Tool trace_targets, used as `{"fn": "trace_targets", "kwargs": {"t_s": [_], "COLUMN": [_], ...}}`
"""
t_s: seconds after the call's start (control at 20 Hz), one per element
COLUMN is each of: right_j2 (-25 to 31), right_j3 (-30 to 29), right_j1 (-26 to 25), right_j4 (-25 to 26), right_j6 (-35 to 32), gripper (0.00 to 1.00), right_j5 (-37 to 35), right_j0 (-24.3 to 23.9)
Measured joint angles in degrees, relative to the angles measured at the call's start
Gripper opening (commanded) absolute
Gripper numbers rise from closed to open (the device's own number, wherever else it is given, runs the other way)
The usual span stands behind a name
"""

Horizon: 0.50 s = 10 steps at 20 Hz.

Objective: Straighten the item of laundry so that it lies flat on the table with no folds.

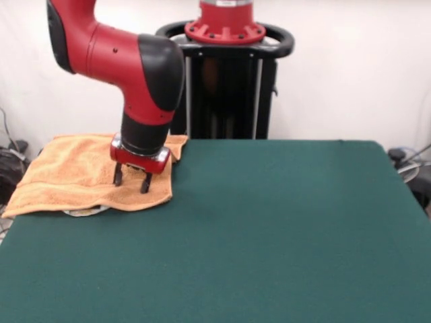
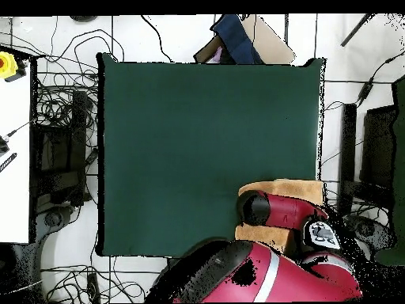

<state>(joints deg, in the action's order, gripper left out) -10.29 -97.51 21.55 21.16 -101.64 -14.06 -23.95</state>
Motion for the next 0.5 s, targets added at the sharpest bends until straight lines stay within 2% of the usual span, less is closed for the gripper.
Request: {"fn": "trace_targets", "kwargs": {"t_s": [0.2, 0.5], "right_j2": [-0.87, -0.66], "right_j3": [-0.7, -2.2], "right_j1": [-0.27, -0.08], "right_j4": [-5.03, -9.59], "right_j6": [-0.01, -0.01], "gripper": [1.0, 1.0], "right_j5": [0.01, 0.73], "right_j0": [0.2, -0.8]}}
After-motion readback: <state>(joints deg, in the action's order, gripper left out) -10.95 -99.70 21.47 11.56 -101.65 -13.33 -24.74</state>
